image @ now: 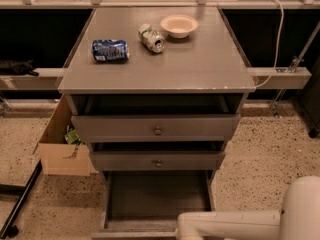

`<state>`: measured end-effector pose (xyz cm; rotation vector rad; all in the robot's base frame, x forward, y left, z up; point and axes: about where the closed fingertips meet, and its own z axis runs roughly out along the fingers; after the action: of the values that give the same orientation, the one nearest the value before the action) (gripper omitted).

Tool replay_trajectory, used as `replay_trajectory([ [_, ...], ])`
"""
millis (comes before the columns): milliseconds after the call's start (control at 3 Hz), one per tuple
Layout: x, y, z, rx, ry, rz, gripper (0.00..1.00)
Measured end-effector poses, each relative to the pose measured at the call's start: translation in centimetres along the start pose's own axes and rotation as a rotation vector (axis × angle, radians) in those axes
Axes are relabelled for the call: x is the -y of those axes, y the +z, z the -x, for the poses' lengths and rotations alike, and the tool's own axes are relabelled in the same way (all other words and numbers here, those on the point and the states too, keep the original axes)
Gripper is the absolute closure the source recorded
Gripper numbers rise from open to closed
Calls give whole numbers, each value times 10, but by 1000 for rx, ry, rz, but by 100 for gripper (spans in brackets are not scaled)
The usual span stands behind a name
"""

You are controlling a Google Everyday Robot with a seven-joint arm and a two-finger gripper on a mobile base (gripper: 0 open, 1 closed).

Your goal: Close bottom drawer

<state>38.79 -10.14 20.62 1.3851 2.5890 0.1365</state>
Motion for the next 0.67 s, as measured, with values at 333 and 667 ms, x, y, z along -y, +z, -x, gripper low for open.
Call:
replay_trajectory([
  [333, 59, 22, 11, -48, 72, -30, 100],
  [667, 50, 25, 10, -50, 75, -36, 100],
])
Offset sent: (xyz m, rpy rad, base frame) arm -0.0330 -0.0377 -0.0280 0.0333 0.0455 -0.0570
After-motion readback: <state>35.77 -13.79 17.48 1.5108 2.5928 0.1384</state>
